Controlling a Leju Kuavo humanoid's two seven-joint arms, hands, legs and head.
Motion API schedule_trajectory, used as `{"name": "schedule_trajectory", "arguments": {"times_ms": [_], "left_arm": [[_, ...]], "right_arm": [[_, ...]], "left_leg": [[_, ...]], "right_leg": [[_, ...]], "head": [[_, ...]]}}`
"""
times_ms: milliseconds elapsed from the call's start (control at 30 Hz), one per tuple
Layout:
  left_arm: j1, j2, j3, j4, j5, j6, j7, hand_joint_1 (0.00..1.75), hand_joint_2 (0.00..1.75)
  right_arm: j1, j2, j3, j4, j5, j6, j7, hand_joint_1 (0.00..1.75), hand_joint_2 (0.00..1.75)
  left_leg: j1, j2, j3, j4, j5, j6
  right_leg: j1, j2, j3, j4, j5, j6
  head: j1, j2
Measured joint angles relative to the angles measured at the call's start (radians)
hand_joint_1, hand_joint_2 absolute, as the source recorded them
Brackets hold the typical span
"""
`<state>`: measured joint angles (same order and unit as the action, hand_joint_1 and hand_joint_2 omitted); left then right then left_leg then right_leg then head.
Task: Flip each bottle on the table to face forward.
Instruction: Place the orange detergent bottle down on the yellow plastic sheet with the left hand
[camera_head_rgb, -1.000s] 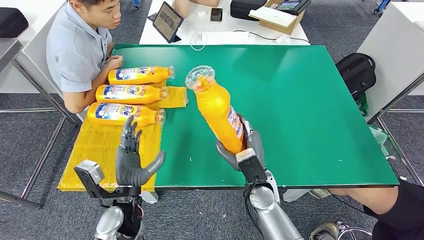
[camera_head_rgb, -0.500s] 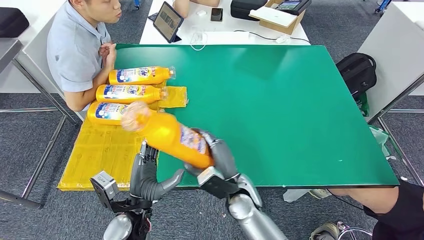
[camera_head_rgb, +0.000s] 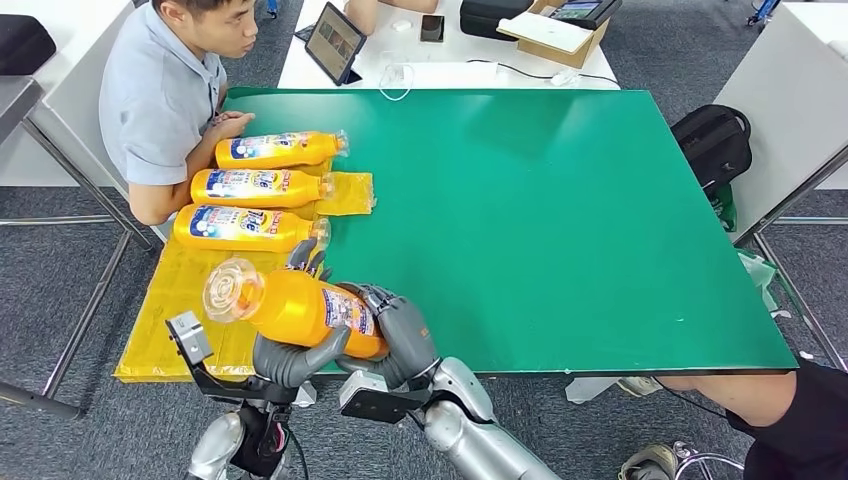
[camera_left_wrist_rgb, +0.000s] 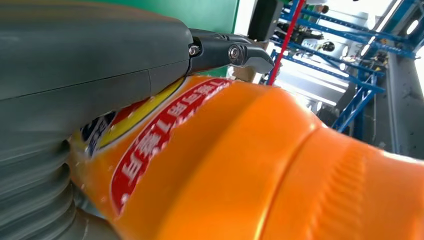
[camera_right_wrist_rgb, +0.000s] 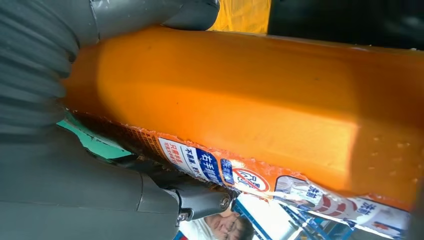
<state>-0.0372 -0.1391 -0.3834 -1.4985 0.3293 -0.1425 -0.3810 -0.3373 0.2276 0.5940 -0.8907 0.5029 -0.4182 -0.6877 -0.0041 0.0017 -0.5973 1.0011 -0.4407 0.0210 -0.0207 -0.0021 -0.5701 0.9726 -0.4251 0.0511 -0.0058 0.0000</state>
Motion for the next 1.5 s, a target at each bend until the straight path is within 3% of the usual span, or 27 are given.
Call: {"name": "schedule_trajectory", "arguments": {"times_ms": [100, 133, 233, 267, 300, 367, 667, 800, 933, 1100, 1200, 1333, 1500], "left_arm": [[-0.011, 0.006, 0.000, 0.015, -0.003, -0.007, 0.002, 0.01, 1.75], [-0.013, 0.007, 0.000, 0.019, -0.008, -0.008, 0.001, 0.18, 1.75], [-0.020, 0.011, -0.004, 0.030, -0.030, -0.009, -0.007, 1.39, 1.75], [-0.023, 0.013, -0.006, 0.033, -0.042, -0.008, -0.012, 1.65, 1.75], [-0.025, 0.015, -0.009, 0.036, -0.053, -0.006, -0.016, 1.72, 1.75], [-0.027, 0.018, -0.012, 0.039, -0.071, -0.002, -0.022, 1.75, 1.75], [-0.040, 0.018, -0.016, 0.039, -0.079, -0.003, -0.046, 1.75, 1.75], [-0.044, 0.018, -0.016, 0.039, -0.078, -0.006, -0.053, 1.75, 1.75], [-0.052, 0.018, -0.018, 0.037, -0.065, -0.043, -0.086, 1.75, 1.75], [-0.066, 0.018, -0.012, 0.022, -0.037, -0.065, -0.082, 1.75, 1.75], [-0.072, 0.015, 0.003, 0.007, -0.128, 0.061, -0.081, 1.75, 1.75], [-0.084, 0.018, 0.081, 0.009, -0.303, 0.300, -0.091, 1.75, 1.75], [-0.094, 0.019, 0.144, 0.013, -0.330, 0.338, -0.093, 1.75, 1.75]], "right_arm": [[-0.008, -0.002, 0.022, 0.009, -0.025, 0.000, 0.000, 1.75, 1.75], [-0.010, -0.002, 0.027, 0.011, -0.034, 0.000, 0.000, 1.75, 1.75], [-0.016, -0.003, 0.042, 0.018, -0.055, 0.002, 0.001, 1.67, 1.75], [-0.018, -0.004, 0.047, 0.020, -0.065, 0.003, 0.001, 1.23, 1.75], [-0.019, -0.005, 0.051, 0.021, -0.075, 0.005, 0.001, 0.80, 1.75], [-0.020, -0.006, 0.057, 0.021, -0.092, 0.010, 0.001, 0.00, 1.75], [0.005, -0.009, 0.067, -0.025, -0.153, 0.022, -0.003, 0.00, 1.75], [0.017, -0.013, 0.070, -0.049, -0.162, 0.017, -0.003, 0.00, 0.00], [0.034, -0.034, 0.091, -0.108, -0.203, -0.035, -0.003, 0.00, 0.00], [0.070, -0.103, 0.107, -0.257, -0.180, -0.167, -0.002, 0.00, 0.00], [0.135, -0.143, 0.070, -0.393, -0.093, -0.246, -0.002, 0.00, 0.00], [0.244, -0.146, -0.053, -0.623, 0.051, -0.277, -0.011, 0.00, 0.00], [0.309, -0.127, -0.189, -0.794, 0.064, -0.279, -0.011, 0.00, 0.00]], "left_leg": [[0.000, 0.000, 0.000, 0.000, 0.000, 0.000], [0.000, 0.000, 0.000, 0.000, 0.000, 0.000], [0.000, 0.000, 0.000, 0.000, 0.000, 0.000], [0.000, 0.000, 0.000, 0.000, 0.000, 0.000], [0.000, 0.000, 0.000, 0.000, 0.000, 0.000], [0.000, 0.000, 0.000, 0.000, 0.000, 0.000], [0.000, 0.000, -0.001, 0.000, 0.000, 0.000], [0.000, 0.000, -0.001, 0.000, 0.000, 0.000], [0.000, 0.000, -0.001, 0.000, 0.000, 0.000], [0.000, -0.001, -0.001, 0.000, 0.000, 0.000], [-0.001, -0.003, -0.002, 0.000, 0.000, 0.000], [0.000, -0.001, -0.002, 0.000, -0.001, 0.000], [0.001, -0.002, -0.002, 0.000, 0.000, -0.001]], "right_leg": [[0.000, 0.000, 0.000, 0.000, 0.000, 0.000], [0.000, 0.000, 0.000, 0.000, 0.000, 0.000], [0.000, 0.000, 0.000, 0.000, 0.000, 0.000], [0.000, 0.000, 0.000, 0.000, 0.000, 0.000], [0.000, 0.000, 0.000, 0.000, 0.000, 0.000], [0.000, 0.000, 0.000, 0.000, 0.000, 0.000], [0.000, 0.000, 0.000, 0.000, 0.000, 0.000], [0.000, 0.000, 0.000, 0.000, 0.000, 0.000], [0.000, 0.000, 0.000, 0.000, 0.000, 0.000], [0.000, -0.001, 0.000, 0.000, 0.000, 0.000], [0.000, -0.002, 0.000, 0.000, 0.000, 0.000], [0.000, -0.001, -0.003, 0.000, 0.000, 0.000], [0.001, -0.002, -0.002, 0.000, 0.000, 0.000]], "head": [[0.000, 0.000], [0.000, 0.000], [0.000, 0.000], [0.000, 0.000], [0.000, 0.000], [0.000, 0.000], [0.000, 0.000], [0.000, 0.000], [0.000, 0.000], [0.000, 0.000], [0.001, 0.000], [0.000, 0.000], [0.001, 0.000]]}}
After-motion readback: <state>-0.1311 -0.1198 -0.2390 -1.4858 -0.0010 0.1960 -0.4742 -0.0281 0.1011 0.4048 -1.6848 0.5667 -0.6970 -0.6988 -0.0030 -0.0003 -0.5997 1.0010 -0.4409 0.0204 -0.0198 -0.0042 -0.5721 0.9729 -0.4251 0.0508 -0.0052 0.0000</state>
